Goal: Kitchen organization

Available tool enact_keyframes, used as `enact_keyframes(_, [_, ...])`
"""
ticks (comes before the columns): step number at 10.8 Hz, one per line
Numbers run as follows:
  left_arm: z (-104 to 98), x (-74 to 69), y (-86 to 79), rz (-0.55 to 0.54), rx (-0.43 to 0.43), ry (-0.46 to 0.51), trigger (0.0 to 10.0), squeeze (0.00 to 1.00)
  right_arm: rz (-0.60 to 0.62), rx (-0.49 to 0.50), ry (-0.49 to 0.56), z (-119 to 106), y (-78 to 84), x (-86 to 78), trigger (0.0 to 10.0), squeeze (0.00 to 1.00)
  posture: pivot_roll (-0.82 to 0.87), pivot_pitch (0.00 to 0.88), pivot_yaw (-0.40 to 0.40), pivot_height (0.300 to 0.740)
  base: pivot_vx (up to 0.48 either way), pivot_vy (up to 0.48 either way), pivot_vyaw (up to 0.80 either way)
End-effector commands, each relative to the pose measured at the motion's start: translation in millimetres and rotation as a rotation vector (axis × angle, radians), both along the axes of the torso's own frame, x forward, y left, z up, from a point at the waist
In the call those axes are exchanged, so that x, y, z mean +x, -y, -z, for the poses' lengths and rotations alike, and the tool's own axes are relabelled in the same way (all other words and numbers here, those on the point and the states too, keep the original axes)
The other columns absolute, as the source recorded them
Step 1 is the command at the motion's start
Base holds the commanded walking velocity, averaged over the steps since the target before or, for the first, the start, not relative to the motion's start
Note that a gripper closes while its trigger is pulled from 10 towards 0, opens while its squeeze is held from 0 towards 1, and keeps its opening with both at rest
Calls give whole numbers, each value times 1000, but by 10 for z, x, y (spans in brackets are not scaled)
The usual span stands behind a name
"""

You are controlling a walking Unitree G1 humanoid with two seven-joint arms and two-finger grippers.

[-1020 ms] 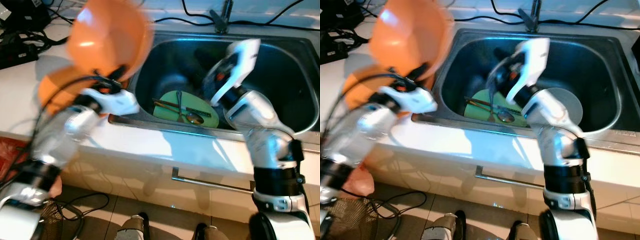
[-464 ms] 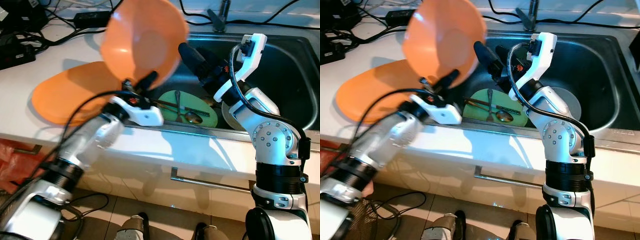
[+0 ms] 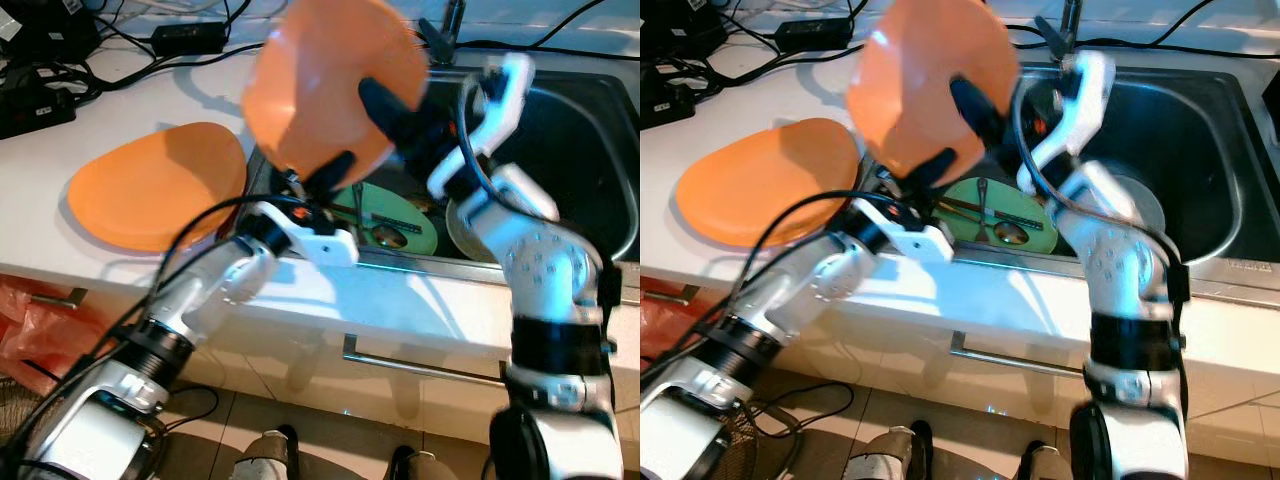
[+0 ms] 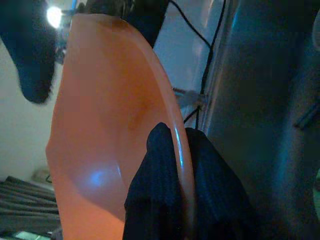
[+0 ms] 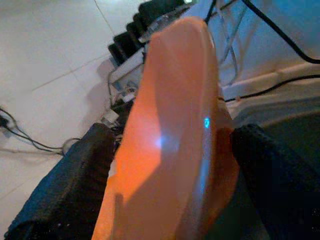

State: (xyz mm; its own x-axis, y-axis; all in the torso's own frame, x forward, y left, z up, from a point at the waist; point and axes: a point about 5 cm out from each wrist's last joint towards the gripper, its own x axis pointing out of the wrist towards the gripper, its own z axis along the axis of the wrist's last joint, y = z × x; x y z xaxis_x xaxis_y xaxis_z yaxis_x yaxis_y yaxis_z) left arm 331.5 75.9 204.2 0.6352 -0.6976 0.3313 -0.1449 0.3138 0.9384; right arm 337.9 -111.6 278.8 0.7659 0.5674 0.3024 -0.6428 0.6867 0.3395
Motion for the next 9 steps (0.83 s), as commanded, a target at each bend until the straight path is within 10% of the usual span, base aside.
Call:
enact_keyframes(1, [-37,-41,56,32,4,39,0,0,6,-31,-16,13,-58,39,10000,0,120,183,96,740,0,0,0])
enact_keyframes(2, [-12,-48,45,30,8,40,0,0,58,-54,-59,23,-38,133,10000,0,129,179,93,740,0,0,0])
enact_keyframes(4, [29,-51,3,16,22,36,0,0,146,-120,-200,159,45,261,1412,0,129,180,86,740,0,0,0])
enact_keyframes(5, [41,-52,-17,2,31,47,0,0,170,-132,-243,228,88,293,0,0,127,180,80,740,0,0,0])
enact_keyframes(9, [88,-47,-72,-37,39,70,0,0,242,-102,-348,243,186,356,0,0,123,183,80,740,0,0,0])
